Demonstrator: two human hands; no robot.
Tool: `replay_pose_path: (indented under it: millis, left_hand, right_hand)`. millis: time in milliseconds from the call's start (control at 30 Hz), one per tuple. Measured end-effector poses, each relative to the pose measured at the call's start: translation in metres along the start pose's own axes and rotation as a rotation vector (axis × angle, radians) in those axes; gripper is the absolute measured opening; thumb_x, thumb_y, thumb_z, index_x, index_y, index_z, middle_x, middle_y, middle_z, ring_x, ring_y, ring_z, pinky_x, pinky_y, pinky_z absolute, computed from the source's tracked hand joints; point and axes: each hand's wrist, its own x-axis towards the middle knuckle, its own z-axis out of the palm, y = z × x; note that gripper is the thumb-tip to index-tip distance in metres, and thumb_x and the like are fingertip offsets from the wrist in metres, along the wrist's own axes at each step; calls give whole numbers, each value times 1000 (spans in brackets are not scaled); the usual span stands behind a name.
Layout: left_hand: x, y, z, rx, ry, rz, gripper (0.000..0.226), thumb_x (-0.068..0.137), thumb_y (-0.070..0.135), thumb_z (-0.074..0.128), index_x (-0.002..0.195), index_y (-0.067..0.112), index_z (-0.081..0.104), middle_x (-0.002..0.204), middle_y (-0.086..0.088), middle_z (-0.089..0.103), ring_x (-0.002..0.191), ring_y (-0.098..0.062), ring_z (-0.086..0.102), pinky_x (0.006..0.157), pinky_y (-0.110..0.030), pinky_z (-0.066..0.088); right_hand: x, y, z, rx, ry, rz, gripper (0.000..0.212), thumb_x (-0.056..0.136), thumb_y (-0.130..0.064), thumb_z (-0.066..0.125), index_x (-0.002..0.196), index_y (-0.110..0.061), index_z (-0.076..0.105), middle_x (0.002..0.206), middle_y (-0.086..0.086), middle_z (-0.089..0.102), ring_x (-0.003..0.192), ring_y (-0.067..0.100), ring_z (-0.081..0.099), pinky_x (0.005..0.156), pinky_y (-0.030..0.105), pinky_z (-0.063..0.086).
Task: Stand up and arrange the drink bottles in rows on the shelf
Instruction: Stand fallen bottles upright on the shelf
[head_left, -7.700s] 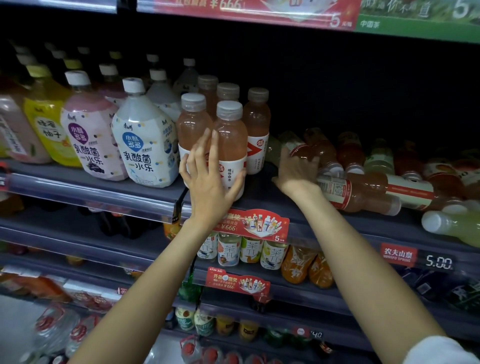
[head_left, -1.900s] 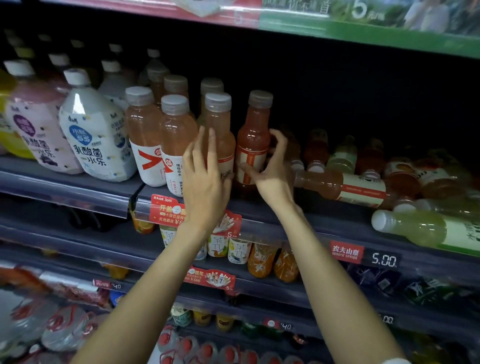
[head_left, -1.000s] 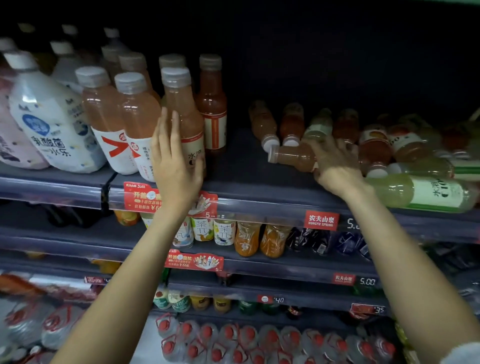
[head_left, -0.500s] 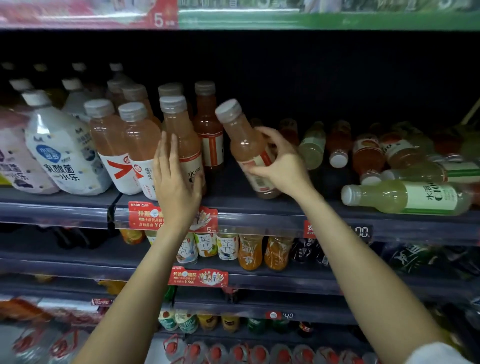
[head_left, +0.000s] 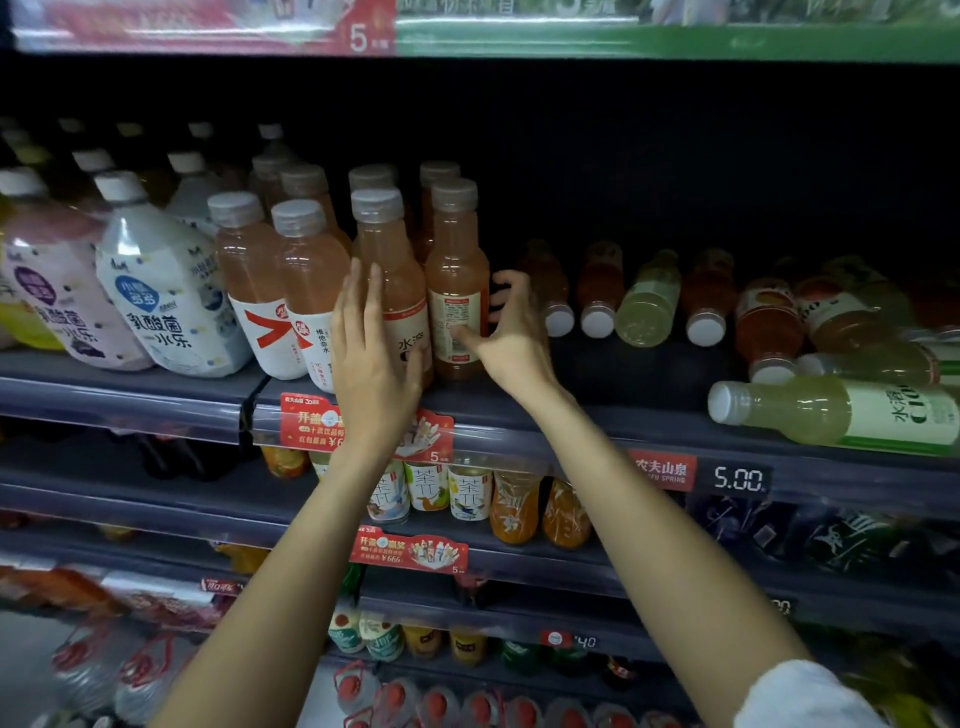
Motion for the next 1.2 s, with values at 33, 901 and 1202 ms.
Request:
replay_pose_path:
  millis: [33,901,1202]
  left_hand:
    - [0,1,0,-1,1,0,78,83,9,68,148,5,25,156,-16,24,143,-26,19,118,-29,14]
    - [-26,42,3,-167,-86,251,54,82,2,62,134,11,47,140,-10,38,131,-26,35,106,-41,38]
    - [4,74,27,-345,-428,322,67,81,29,70,138,22,37,144,-5,42,134,-25,38,107,-38,38]
  right_hand:
    - [0,1,1,9,-5,-8,65,76,-15,77,128,-10,37,119,10,53,105,21,57,85,35,52]
    - [-20,23,-75,-1056,-108,-163,66,77,-48,66,128,-13,43,107,15,65,115,33,44,97,41,30]
    - [-80,-23,-120,-550,379,-360,36,73,-40,67,103,-20,60,82,-9,62,84,17,48,72,30,38]
